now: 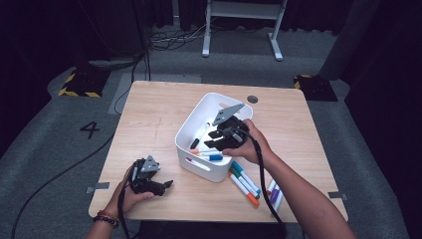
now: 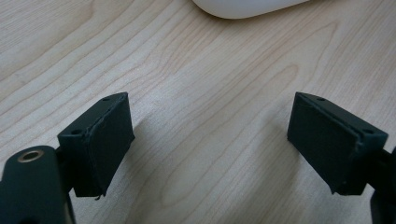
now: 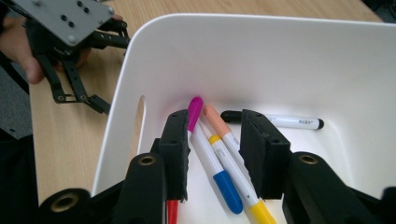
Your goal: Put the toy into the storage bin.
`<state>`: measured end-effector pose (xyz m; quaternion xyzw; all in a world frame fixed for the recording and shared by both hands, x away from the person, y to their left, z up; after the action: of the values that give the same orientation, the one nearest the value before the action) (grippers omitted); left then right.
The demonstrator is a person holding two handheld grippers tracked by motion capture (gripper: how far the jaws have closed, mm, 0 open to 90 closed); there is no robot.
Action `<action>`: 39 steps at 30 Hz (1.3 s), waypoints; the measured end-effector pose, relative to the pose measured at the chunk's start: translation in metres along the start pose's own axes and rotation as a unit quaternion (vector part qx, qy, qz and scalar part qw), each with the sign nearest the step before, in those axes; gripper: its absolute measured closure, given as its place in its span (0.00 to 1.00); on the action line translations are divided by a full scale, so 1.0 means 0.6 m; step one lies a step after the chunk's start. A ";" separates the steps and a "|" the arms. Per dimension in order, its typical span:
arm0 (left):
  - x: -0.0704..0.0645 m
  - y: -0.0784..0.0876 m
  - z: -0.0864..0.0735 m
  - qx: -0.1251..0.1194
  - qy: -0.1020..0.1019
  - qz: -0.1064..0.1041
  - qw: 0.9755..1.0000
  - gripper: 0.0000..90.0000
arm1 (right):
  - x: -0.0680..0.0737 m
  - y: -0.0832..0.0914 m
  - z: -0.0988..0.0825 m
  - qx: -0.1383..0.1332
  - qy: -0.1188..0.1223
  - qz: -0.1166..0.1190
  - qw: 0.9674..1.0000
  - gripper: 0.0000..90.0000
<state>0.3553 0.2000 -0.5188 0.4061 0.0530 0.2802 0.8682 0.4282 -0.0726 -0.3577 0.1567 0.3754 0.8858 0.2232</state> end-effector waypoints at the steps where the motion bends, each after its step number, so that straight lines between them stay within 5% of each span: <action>1: 0.000 0.000 0.000 0.000 0.000 0.000 1.000 0.16 | -0.001 0.009 -0.003 -0.008 0.000 -0.001 1.000 0.70; 9: 0.000 0.000 0.000 0.000 0.000 0.000 1.000 0.16 | -0.009 0.081 -0.039 -0.068 -0.006 -0.013 0.998 0.68; 19: 0.000 0.000 0.000 0.000 0.000 0.000 1.000 0.16 | -0.018 0.123 -0.113 -0.097 -0.026 -0.026 0.995 0.68; 24: 0.000 0.000 0.000 0.000 0.000 0.000 1.000 0.16 | -0.024 0.105 -0.168 -0.075 -0.035 -0.049 0.995 0.68; 30: 0.000 0.000 0.000 0.000 0.000 0.000 1.000 0.16 | -0.047 0.056 -0.225 -0.040 -0.069 -0.043 0.996 0.68; 39: 0.000 0.000 0.000 -0.001 0.001 -0.002 1.000 0.16 | -0.066 -0.012 -0.265 0.007 -0.081 -0.048 0.996 0.68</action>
<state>0.3552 0.1998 -0.5189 0.4052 0.0546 0.2794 0.8688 0.3932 -0.1828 -0.4737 0.2117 0.3690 0.8559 0.2941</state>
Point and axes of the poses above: each handheld gripper's, and its own axes: y roughly backward along the jaws, z roughly out of its top, x roughly to its left, the point moved 2 cm from there along -y, roughly forward along the jaws, and after that the axes turned 14 degrees about -y, right-handed, at the moved point
